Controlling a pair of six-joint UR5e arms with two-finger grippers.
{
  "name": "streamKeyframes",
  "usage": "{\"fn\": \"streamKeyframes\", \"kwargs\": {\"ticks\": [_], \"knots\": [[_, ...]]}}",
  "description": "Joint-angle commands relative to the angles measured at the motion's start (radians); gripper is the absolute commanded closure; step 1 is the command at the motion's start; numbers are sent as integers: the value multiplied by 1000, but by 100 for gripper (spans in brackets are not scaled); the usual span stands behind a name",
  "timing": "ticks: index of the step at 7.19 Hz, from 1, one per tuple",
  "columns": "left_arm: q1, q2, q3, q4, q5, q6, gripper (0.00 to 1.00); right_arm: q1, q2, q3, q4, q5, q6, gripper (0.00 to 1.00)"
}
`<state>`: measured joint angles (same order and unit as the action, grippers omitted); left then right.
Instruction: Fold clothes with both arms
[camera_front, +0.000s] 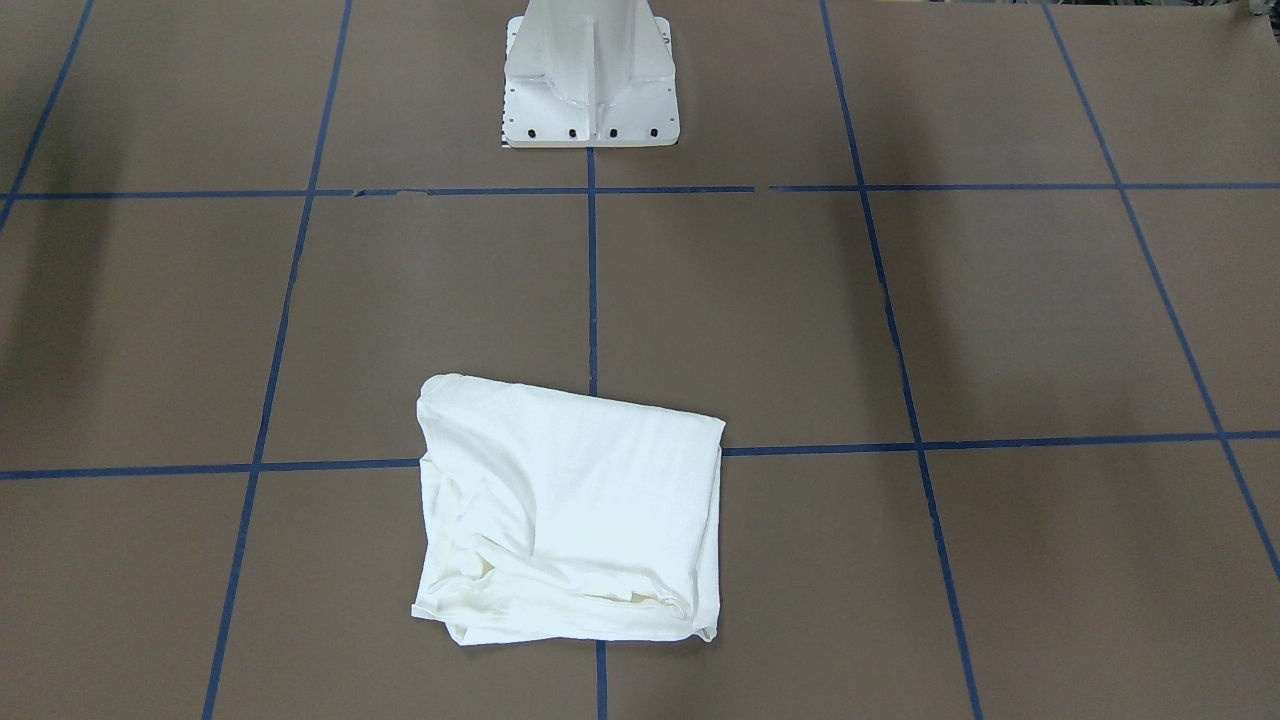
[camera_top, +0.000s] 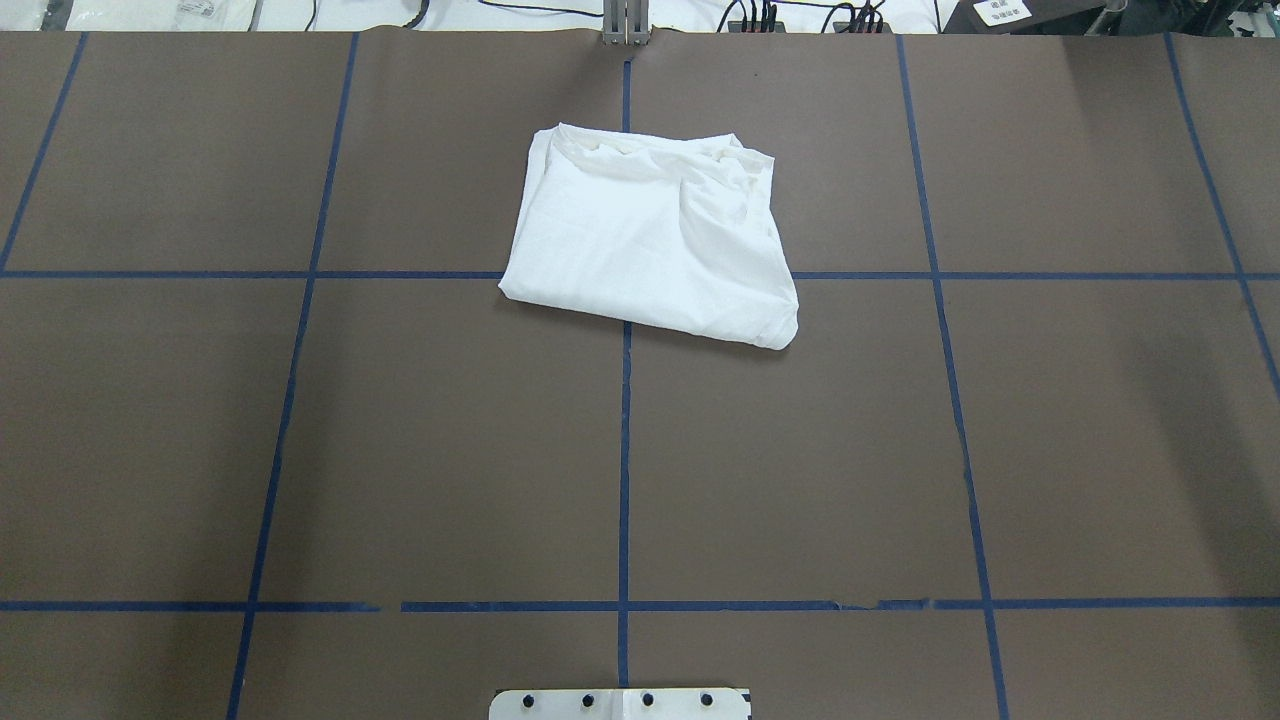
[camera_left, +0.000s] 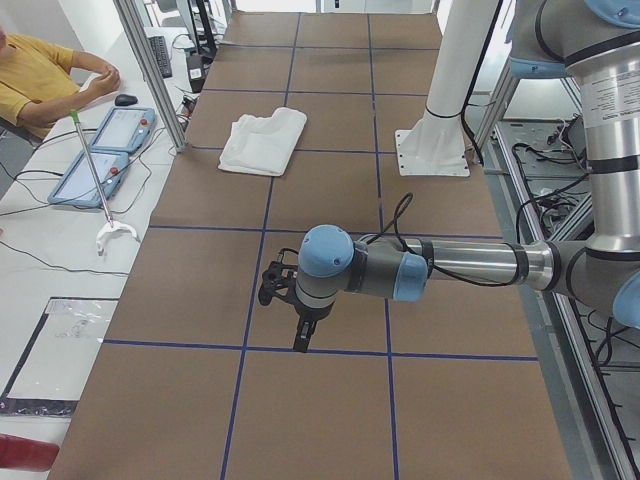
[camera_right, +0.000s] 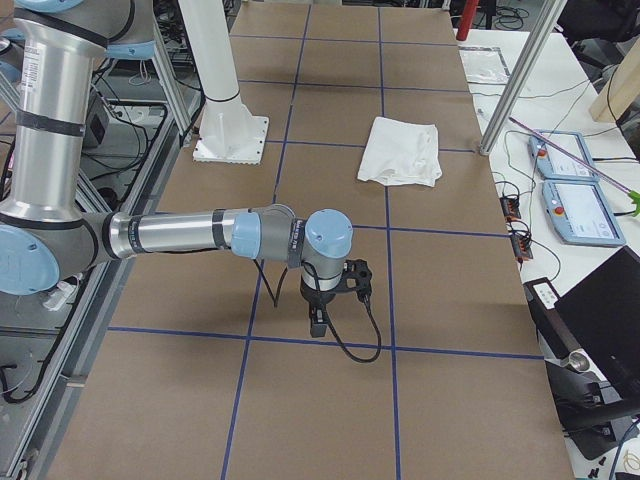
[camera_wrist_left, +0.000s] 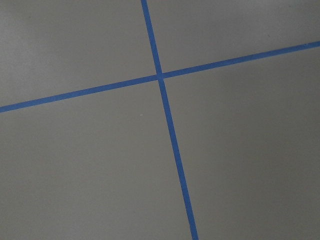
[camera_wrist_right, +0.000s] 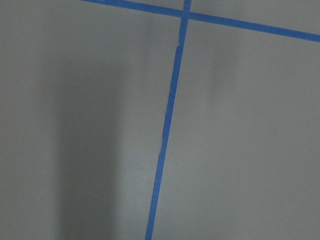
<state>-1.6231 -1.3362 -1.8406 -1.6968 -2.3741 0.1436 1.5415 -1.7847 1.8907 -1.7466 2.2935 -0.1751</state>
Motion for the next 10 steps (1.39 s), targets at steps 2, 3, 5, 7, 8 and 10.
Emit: {"fn": "streamKeyframes", "kwargs": {"ticks": [2,3,5,7,8,10], "knots": [[0,8,-8,-1,3,-1,0,0,-1,2,9,1,0,0],[0,8,-6,-1,1,-1,0,0,-1,5,9,1,0,0],[-1,9,-6,0,3,-1,0,0,-1,7,9,3,0,0],[-1,11,-3,3,4,-1,0,0,-1,11,10,3,0,0],[-1,20,-3,3,4,-2,0,3,-1,11,10,3,0,0],[-1,29,-3,3,4,-2,0,8,1,15,10,3,0,0]]}}
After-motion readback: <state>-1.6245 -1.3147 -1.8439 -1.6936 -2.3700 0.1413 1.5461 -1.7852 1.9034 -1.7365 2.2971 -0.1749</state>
